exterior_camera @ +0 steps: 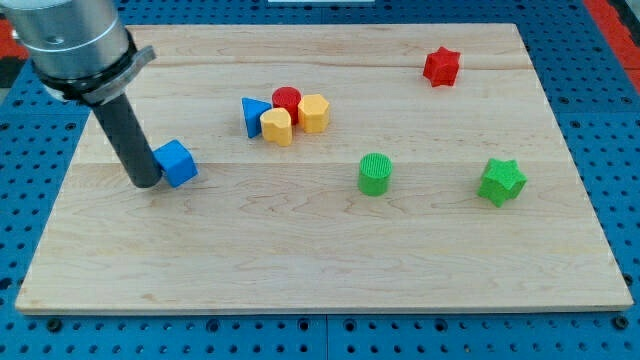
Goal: Push blue cube below the blue triangle
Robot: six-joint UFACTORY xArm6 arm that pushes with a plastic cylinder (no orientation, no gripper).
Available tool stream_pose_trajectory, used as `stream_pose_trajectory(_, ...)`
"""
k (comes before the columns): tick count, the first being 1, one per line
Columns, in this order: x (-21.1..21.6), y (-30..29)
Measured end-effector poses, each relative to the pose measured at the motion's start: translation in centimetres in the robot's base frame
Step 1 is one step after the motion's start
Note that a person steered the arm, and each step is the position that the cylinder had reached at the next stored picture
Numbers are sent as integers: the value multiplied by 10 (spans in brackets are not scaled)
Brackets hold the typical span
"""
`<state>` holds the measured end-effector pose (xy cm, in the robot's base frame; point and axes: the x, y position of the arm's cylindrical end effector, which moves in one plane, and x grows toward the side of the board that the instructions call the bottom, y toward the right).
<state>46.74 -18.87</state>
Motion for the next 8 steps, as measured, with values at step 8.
stream_pose_trajectory(8, -43, 62)
